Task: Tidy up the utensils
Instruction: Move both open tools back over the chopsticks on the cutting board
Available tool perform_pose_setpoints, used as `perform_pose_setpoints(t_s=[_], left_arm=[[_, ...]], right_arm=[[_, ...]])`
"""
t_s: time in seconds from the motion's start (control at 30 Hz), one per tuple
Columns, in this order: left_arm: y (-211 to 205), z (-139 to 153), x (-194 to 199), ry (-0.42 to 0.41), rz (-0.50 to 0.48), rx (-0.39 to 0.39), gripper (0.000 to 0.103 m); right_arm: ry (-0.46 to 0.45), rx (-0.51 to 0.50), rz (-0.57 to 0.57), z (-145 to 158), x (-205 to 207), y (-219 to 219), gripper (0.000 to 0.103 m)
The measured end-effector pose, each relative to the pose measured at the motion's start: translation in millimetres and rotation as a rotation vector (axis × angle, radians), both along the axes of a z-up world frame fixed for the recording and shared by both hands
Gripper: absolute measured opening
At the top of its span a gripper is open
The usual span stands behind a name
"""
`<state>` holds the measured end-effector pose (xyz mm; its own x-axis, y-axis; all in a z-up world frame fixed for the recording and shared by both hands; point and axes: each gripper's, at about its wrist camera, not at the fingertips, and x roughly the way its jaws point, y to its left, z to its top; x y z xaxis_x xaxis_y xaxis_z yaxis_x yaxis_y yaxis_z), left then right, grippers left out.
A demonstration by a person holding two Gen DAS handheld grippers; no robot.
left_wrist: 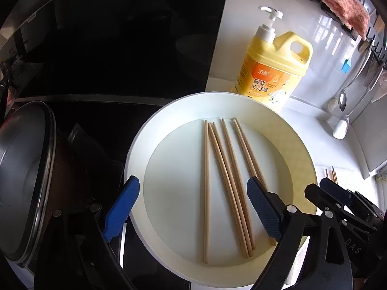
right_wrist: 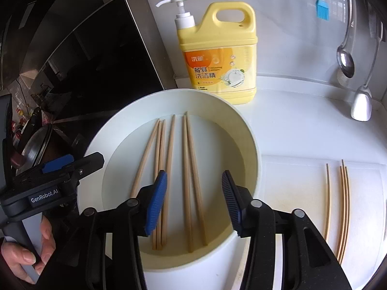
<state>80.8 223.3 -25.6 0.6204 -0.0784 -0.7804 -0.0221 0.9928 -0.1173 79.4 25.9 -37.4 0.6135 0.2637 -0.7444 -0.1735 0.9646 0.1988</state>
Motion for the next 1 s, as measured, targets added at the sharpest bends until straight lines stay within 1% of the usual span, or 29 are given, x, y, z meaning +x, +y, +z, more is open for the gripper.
perform_pose_setpoints(t_s=[0.07,0.13,0.3,0.43,0.53,0.63,0.7,0.73,0.8,0.9,1.0], left_arm=[[-9.0,0.4,-2.6,-0.001,-0.019,-0.004,0.089],[-21.7,0.3,-4.2,-0.006,-0.041,-0.009,0.089],[-59.3,7.6,-12.4,-0.028,-0.093,-0.018,0.089],[-99.7,15.3,-25.7,-0.055,-0.127,-0.032,0.091],[-132.7,17.4,-39.4,-0.072,-0.140,-0.032,0.091],[-165.6,15.9,-54.4,-0.071,-0.121,-0.020,0.092],[-183.5,11.0,-65.6,-0.058,-0.107,-0.049,0.094],[-192.3,8.0,-70.8,-0.052,-0.096,-0.057,0.094],[-210.4,-0.2,-81.6,-0.037,-0.073,-0.047,0.094],[-230.6,-11.6,-98.1,-0.023,-0.035,-0.029,0.094],[-243.9,-22.2,-109.4,-0.009,-0.005,-0.024,0.094]], right_arm=[[-0.009,-0.002,-0.019,0.4,-11.5,-10.3,0.047],[-0.014,-0.006,-0.044,0.1,-22.6,-24.4,0.050],[-0.017,-0.017,-0.126,-1.1,-52.3,-72.8,0.050],[-0.020,-0.013,-0.194,-2.5,-76.8,-120.0,0.051],[-0.021,-0.014,-0.221,-6.2,-91.2,-155.7,0.051],[-0.015,-0.018,-0.224,-12.4,-104.9,-193.3,0.052],[-0.009,-0.013,-0.222,-15.1,-115.0,-217.1,0.052],[-0.013,-0.014,-0.218,-17.0,-119.3,-228.2,0.055],[-0.022,-0.027,-0.203,-22.7,-125.2,-247.7,0.056],[-0.019,-0.031,-0.166,-34.1,-127.5,-269.9,0.056],[-0.016,-0.035,-0.134,-45.3,-123.7,-281.3,0.056]])
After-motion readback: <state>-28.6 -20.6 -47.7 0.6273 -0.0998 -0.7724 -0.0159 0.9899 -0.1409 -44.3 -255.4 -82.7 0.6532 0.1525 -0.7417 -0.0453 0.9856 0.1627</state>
